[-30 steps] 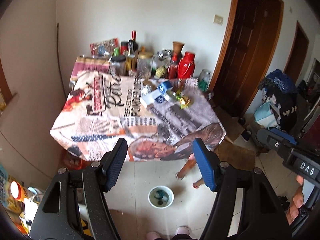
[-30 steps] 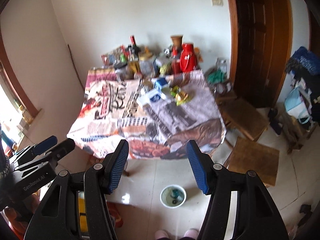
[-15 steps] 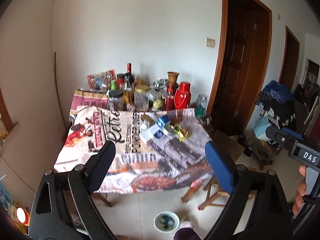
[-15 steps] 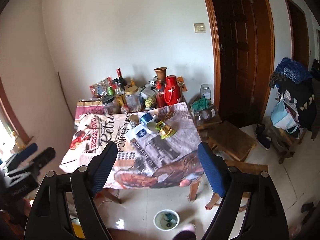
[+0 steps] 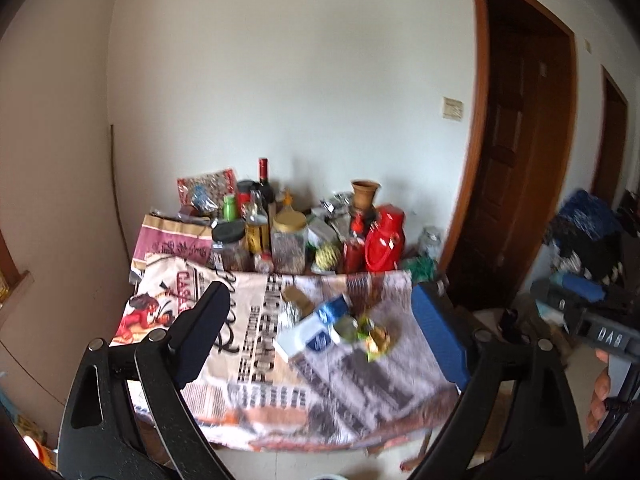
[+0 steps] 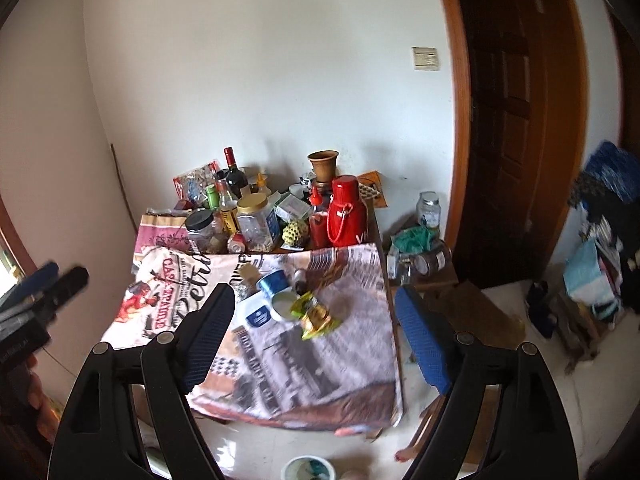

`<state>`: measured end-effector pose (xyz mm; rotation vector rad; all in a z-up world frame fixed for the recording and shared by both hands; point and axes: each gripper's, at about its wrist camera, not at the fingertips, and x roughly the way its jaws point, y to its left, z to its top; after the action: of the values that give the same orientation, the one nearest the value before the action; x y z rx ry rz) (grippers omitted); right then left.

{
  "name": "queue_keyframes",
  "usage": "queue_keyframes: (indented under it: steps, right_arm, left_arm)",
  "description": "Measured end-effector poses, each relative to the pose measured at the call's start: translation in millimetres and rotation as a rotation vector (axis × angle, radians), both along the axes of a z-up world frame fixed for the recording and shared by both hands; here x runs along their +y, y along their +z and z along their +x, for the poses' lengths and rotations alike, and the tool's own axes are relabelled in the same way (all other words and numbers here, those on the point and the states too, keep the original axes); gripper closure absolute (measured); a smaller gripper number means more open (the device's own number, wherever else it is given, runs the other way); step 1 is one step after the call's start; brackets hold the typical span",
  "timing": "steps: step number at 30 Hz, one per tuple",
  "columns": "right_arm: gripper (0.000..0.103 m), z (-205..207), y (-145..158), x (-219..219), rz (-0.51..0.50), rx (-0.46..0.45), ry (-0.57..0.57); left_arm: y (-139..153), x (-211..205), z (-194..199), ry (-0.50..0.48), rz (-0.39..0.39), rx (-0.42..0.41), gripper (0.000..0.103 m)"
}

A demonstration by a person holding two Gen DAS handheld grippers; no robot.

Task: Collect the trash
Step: 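Move the right tool back to the table toward the yellow snack bag, then grasp the foil ball with the left tool while the right tool grasps the yellow snack bag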

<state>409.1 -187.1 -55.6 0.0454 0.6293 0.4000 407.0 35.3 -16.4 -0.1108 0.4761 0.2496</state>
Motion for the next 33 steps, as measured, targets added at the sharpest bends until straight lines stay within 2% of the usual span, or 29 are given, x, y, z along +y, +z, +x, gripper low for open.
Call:
queue_keyframes:
  steps: [7,12,16,19,23,28,33]
  right_arm:
    - [0.023,70.6,-26.1,1.3,-0.082,0.060,0.068]
    - [0.023,106.2,-63.4,18.6,-0.116,0.181,0.111]
    - [0.023,127.1,-100.6,38.7,-0.143,0.301,0.155]
    - [0.023,136.4,-126.2,50.3,-0.162,0.380,0.137]
    - [0.023,147.5,-153.9,66.1,-0.141,0.484,0.093]
    - [0.023,166.7,-196.7,91.9,-0.132,0.606,0.052]
    - [0.023,179.9,-232.1,102.4,-0.152,0.652,0.009]
  left_arm:
    - [-15.1,11.1,62.0,0.099,-0.026,0.036,0.010]
    - [-43.3,38.2,89.0,0.150,-0.033,0.125,0.010]
    - [-70.4,75.2,109.5,0.174,-0.071,0.204,0.010]
    - [-89.4,103.5,127.4,0.155,-0.090,0.258,0.010]
    - [-116.2,131.6,155.0,0.098,-0.076,0.333,0.010]
    - [-166.6,162.6,197.5,0.024,-0.115,0.460,0.011]
    - [-217.9,177.1,228.8,-0.024,-0.163,0.547,0.011]
